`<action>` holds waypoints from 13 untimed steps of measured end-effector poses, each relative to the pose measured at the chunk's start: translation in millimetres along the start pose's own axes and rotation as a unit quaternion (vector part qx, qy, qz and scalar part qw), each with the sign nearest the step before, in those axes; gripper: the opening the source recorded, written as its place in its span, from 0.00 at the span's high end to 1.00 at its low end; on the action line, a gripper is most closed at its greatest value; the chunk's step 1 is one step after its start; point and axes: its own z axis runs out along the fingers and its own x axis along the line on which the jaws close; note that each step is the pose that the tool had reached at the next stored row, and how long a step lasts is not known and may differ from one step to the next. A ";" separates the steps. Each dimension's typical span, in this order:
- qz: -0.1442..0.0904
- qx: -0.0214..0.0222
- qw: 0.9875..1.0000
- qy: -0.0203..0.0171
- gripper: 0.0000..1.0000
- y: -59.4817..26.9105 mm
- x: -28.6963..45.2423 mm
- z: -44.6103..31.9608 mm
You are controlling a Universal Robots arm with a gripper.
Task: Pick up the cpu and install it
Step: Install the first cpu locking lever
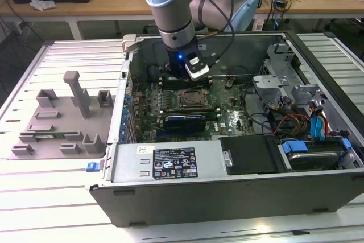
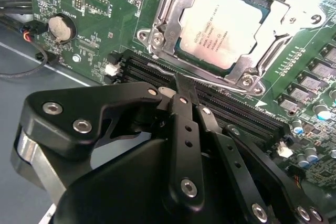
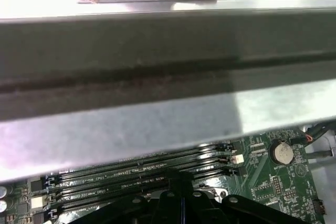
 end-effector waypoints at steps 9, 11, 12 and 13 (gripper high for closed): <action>0.004 0.001 1.000 -0.001 0.89 -2.4 1.0 6.4; 0.005 0.001 1.000 -0.001 0.89 -2.4 0.9 6.6; 0.005 0.001 1.000 -0.001 0.89 -2.4 0.9 6.6; 0.005 0.001 1.000 -0.001 0.89 -2.4 0.9 6.6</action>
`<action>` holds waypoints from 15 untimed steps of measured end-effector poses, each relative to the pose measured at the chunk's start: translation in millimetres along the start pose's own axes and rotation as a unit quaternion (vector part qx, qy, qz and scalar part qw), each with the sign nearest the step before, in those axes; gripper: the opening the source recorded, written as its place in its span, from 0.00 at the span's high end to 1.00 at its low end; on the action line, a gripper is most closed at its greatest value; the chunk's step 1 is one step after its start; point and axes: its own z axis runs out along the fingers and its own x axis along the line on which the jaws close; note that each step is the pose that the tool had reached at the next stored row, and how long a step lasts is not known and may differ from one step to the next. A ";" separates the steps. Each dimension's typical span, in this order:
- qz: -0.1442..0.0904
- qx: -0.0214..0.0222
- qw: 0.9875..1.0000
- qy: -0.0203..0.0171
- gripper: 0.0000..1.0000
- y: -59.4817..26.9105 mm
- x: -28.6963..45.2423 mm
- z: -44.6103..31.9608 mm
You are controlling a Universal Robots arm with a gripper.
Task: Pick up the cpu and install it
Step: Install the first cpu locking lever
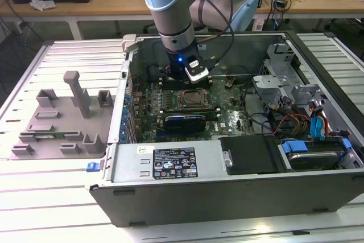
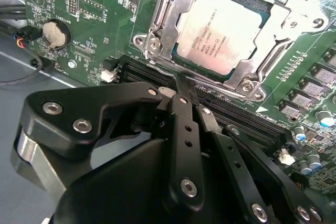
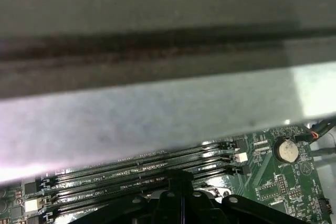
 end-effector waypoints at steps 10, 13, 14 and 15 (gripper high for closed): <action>0.000 0.000 1.000 0.000 0.89 1.9 -2.2 -8.6; 0.000 0.000 1.000 0.000 0.89 2.9 -3.1 -13.0; 0.000 0.000 1.000 0.000 0.89 2.9 -3.1 -13.0; 0.001 0.000 1.000 -0.001 0.89 2.9 -3.1 -13.0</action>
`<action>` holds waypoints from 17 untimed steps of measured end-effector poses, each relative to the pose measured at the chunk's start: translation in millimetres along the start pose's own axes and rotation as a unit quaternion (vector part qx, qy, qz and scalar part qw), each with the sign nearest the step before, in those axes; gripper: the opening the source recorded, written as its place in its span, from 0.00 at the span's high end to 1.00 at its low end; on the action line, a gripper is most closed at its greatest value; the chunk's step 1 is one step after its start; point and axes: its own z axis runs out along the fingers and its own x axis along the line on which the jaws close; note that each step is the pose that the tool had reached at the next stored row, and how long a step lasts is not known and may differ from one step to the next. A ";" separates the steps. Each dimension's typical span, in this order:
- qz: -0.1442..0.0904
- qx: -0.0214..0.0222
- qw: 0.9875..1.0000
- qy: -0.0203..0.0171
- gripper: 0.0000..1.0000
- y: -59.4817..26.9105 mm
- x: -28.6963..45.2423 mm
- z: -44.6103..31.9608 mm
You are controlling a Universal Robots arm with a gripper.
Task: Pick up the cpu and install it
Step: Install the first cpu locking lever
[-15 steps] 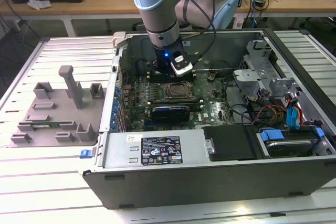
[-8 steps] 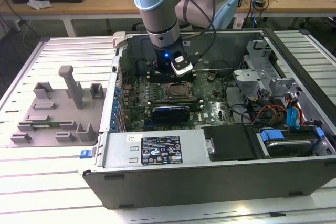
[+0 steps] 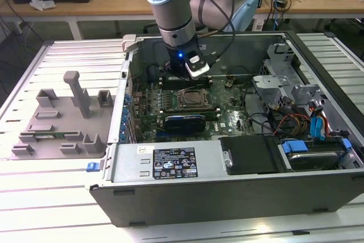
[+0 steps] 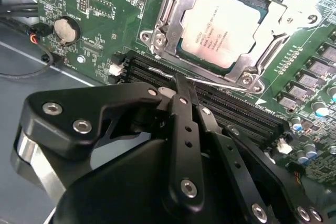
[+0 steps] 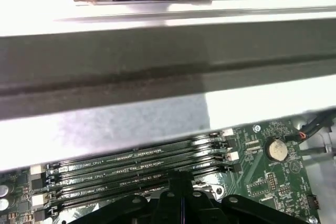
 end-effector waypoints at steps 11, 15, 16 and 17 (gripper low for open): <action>0.037 0.004 0.999 -0.008 0.89 0.0 4.0 2.2; 0.042 0.003 0.999 -0.009 0.89 1.5 5.6 2.8; 0.042 0.002 0.999 -0.009 0.89 1.6 5.6 2.9; 0.042 0.002 0.999 -0.009 0.89 1.7 5.6 2.9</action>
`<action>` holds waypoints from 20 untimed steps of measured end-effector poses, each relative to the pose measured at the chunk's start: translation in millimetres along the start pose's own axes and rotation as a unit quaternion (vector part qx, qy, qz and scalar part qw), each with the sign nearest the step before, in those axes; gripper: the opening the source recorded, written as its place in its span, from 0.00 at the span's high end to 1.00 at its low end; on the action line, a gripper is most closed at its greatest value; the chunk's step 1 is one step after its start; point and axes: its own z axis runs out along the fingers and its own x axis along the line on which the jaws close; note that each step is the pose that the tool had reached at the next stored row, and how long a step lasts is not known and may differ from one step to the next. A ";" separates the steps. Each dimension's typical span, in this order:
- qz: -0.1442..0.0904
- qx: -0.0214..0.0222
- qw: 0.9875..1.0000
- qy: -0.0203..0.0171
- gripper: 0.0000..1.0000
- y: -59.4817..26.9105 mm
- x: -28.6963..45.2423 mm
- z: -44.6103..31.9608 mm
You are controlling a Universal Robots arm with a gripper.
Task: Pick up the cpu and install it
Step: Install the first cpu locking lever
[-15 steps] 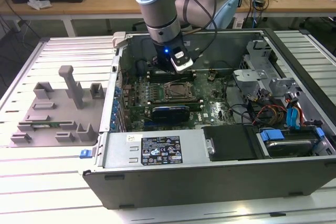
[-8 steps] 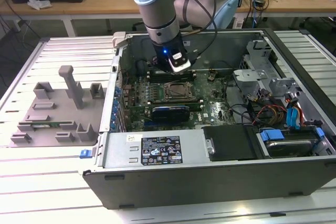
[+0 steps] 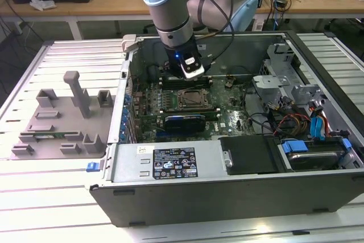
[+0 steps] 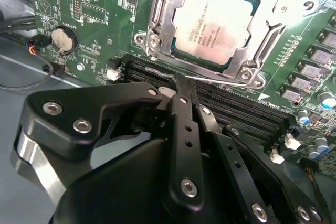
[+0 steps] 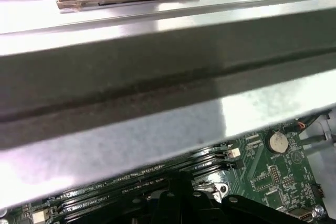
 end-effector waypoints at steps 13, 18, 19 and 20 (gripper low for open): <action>-0.024 0.092 0.995 -0.020 0.89 -1.1 -10.3 -12.2; -0.026 0.111 0.993 0.006 0.89 0.3 -16.3 -10.6; -0.025 0.111 0.993 0.006 0.89 0.3 -16.3 -10.6; -0.025 0.111 0.993 0.006 0.89 0.3 -16.3 -10.7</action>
